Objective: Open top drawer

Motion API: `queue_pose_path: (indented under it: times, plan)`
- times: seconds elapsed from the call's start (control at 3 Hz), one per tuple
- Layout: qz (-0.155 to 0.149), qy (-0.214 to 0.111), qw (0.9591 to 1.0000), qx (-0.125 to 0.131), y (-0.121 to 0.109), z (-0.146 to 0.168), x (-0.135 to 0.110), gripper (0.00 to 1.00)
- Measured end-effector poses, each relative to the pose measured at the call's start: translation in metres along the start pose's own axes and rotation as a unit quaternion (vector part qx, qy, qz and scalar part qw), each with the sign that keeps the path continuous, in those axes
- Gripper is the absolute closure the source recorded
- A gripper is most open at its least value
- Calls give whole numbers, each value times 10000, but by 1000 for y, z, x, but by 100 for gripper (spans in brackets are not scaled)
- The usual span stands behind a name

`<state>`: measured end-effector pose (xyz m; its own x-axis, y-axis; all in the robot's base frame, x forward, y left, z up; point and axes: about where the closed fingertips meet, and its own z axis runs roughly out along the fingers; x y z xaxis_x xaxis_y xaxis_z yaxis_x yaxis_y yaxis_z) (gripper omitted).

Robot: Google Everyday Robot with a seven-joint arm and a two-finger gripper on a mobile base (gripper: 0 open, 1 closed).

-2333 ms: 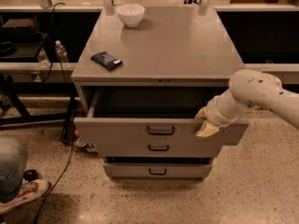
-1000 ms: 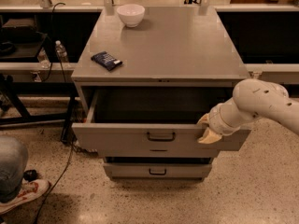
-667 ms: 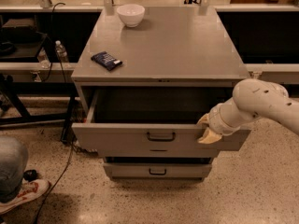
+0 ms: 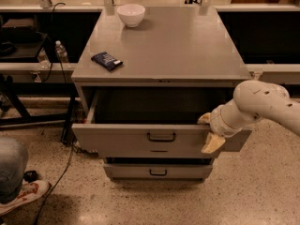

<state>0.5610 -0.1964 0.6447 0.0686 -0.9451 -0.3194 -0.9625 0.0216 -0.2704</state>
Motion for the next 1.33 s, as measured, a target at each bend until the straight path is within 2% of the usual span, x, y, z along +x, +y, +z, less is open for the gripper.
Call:
queue_pose_path:
  times: [0.67, 1.33]
  plan:
    - [-1, 14, 10000, -27, 1, 0, 0, 0]
    - [95, 316, 9991, -274, 23, -23, 7, 0]
